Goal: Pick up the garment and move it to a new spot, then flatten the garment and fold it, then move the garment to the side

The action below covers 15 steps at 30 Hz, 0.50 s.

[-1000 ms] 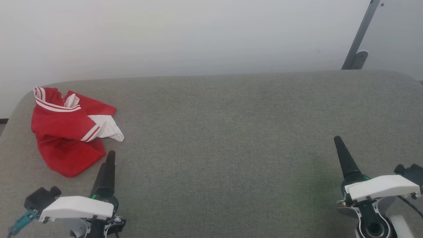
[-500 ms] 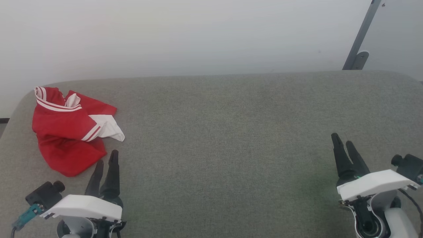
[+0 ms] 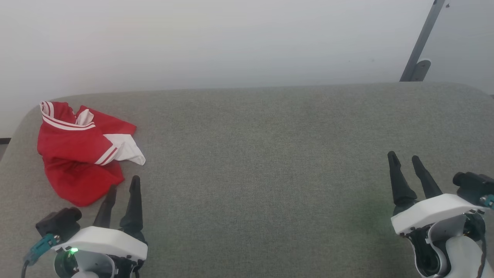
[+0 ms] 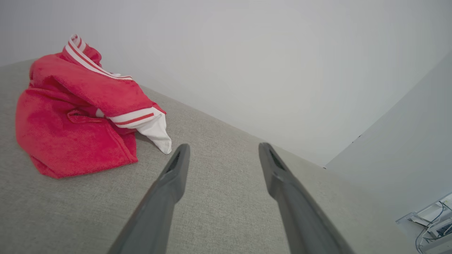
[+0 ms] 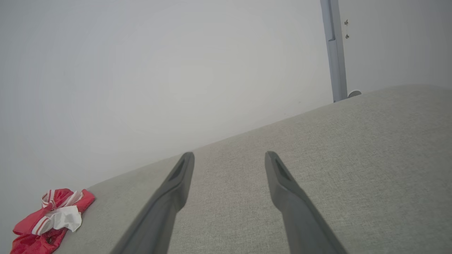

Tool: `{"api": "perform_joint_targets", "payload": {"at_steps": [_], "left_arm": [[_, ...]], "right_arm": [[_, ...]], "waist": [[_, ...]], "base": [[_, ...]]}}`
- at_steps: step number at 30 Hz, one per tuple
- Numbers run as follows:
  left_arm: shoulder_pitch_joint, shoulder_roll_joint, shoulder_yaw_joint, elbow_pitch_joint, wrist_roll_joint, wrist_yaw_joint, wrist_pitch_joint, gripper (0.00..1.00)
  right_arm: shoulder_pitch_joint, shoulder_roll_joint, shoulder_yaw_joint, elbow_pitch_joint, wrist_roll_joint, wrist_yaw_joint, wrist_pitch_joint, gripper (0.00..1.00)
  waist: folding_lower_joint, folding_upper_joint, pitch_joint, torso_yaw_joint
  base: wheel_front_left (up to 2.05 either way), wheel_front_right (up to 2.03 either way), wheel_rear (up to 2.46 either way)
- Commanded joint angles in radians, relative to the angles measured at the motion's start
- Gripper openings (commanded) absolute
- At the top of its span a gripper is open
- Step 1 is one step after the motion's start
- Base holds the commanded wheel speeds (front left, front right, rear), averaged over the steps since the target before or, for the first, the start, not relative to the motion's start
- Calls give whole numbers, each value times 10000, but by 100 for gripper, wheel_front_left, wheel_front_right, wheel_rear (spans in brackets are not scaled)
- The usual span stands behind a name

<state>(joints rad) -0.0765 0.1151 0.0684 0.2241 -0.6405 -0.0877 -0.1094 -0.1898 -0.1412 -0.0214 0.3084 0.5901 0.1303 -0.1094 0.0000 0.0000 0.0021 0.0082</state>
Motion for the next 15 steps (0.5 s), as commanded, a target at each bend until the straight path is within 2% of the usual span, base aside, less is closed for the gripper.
{"api": "perform_joint_targets", "payload": {"at_steps": [1, 15], "left_arm": [[-32, 75, -22, -150, 317, 55, -117, 100], [46, 150, -205, -203, 1787, 131, -489, 100]], "right_arm": [[-246, -64, 5, -43, -309, 3, -114, 100], [-314, -48, -220, -71, -2113, 4, -502, 100]], "waist": [[0, 0, -1, -1], [0, 0, -8, 21]], "base": [[0, 0, 0], [0, 0, 0]]}}
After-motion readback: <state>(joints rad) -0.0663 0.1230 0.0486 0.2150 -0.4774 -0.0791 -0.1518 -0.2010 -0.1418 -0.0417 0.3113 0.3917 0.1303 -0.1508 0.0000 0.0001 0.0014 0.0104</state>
